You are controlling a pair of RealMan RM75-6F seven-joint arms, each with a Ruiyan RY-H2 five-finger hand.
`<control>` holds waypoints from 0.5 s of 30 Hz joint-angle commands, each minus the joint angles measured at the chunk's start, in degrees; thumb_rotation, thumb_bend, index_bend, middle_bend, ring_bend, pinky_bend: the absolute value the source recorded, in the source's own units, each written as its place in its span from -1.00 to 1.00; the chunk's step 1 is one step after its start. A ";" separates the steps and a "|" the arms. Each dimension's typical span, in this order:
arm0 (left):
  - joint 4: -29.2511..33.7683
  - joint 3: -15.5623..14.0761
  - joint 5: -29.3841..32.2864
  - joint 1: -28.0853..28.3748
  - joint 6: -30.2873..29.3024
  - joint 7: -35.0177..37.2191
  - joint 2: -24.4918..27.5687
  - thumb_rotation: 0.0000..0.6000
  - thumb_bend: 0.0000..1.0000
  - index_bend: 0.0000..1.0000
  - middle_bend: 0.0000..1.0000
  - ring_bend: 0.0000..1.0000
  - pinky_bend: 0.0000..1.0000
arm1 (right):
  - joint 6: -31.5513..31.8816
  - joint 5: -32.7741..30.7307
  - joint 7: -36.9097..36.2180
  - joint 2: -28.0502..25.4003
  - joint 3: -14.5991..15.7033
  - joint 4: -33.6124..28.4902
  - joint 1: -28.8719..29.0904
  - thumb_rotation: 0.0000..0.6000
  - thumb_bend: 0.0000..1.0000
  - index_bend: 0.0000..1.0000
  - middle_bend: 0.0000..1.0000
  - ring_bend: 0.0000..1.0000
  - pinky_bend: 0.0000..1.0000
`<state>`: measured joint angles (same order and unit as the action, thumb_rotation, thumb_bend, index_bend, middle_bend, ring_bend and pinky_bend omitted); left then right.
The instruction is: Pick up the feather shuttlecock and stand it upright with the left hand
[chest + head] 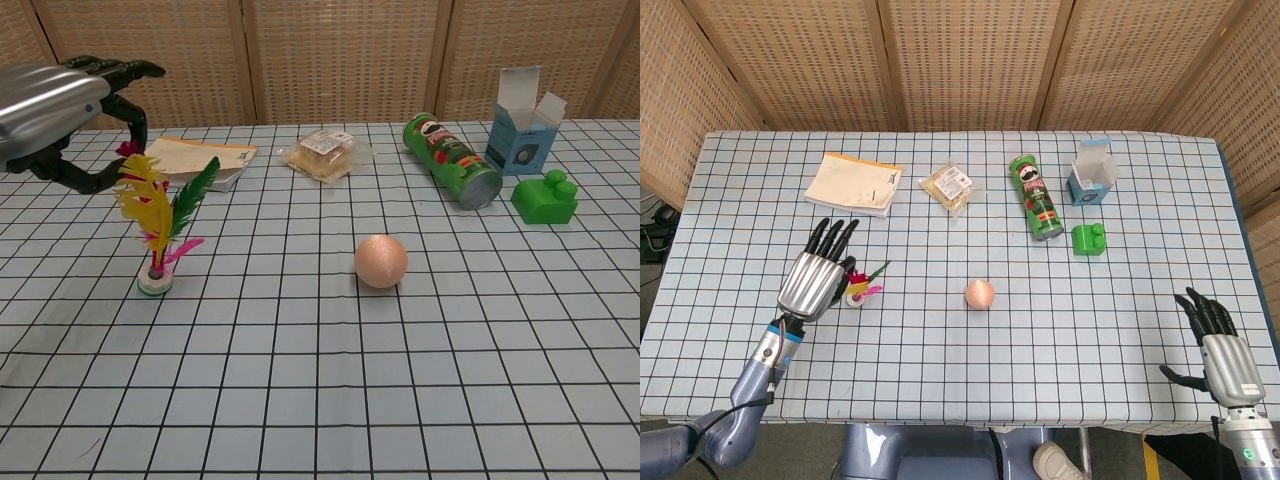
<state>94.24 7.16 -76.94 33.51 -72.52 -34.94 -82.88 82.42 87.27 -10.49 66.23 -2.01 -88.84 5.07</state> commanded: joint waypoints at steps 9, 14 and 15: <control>0.73 -0.89 -1.35 -1.87 -1.62 1.78 1.80 1.00 -0.32 -0.49 -1.00 -1.00 -1.00 | 0.52 0.15 -0.49 -0.18 -0.14 -0.03 -0.14 1.00 -0.92 -1.00 -1.00 -1.00 -1.00; 1.05 -1.35 -1.92 -3.27 -2.99 3.53 3.12 1.00 -0.33 -0.56 -1.00 -1.00 -1.00 | 0.60 0.38 -0.40 -0.26 -0.02 -0.13 -0.18 1.00 -0.92 -1.00 -1.00 -1.00 -1.00; 1.21 -1.54 -2.25 -3.57 -3.22 4.05 3.55 1.00 -0.33 -0.57 -1.00 -1.00 -1.00 | 0.66 0.44 -0.32 -0.27 0.00 -0.16 -0.19 1.00 -0.92 -1.00 -1.00 -1.00 -1.00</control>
<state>95.24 5.90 -78.77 30.43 -75.32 -31.56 -79.92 83.05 87.68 -10.85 65.98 -2.03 -88.98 4.89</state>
